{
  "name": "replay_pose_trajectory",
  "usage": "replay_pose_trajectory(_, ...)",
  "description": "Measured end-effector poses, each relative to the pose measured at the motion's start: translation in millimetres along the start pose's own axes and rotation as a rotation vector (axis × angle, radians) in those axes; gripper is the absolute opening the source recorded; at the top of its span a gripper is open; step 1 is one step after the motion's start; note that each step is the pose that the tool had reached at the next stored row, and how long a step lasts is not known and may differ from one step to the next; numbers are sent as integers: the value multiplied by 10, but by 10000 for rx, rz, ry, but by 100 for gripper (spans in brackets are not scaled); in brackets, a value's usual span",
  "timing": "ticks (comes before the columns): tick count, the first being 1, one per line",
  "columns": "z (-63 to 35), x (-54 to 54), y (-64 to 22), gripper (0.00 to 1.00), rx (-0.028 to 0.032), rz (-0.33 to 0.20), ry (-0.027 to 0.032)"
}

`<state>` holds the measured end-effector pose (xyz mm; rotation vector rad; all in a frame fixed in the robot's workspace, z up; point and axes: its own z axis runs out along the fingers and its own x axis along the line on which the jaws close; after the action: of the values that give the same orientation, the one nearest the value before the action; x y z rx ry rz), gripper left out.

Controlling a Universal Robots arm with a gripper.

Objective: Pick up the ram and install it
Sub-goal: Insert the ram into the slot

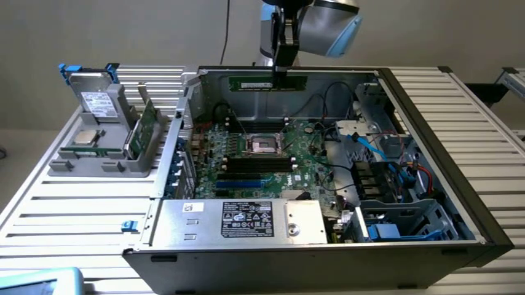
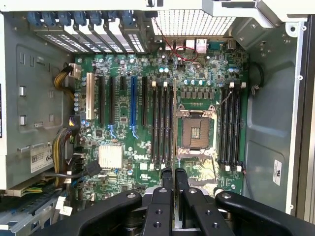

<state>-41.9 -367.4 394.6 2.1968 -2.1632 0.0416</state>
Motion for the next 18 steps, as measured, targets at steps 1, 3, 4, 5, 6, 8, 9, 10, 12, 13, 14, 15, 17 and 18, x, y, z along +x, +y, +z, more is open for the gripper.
replay_pose_trajectory(1,2,0,2,14,0,-1,2)
replay_pose_trajectory(3,12,-1,12,14,1,0,7)
replay_pose_trajectory(4,22,-1,18,14,1,0,16)
replay_pose_trajectory(5,35,-2,23,14,1,1,29)
replay_pose_trajectory(6,49,-3,29,14,0,1,45)
replay_pose_trajectory(8,74,-5,35,14,-1,-3,83)
replay_pose_trajectory(9,87,-5,37,14,0,-7,103)
replay_pose_trajectory(10,101,-5,38,14,0,-16,118)
replay_pose_trajectory(12,132,-5,42,14,1,-26,138)
replay_pose_trajectory(13,149,-5,45,14,0,-26,144)
replay_pose_trajectory(14,166,-6,48,14,0,-27,149)
replay_pose_trajectory(15,184,-7,48,14,1,-27,153)
replay_pose_trajectory(17,216,-9,48,14,0,-29,162)
replay_pose_trajectory(18,225,-10,48,14,-1,-28,163)
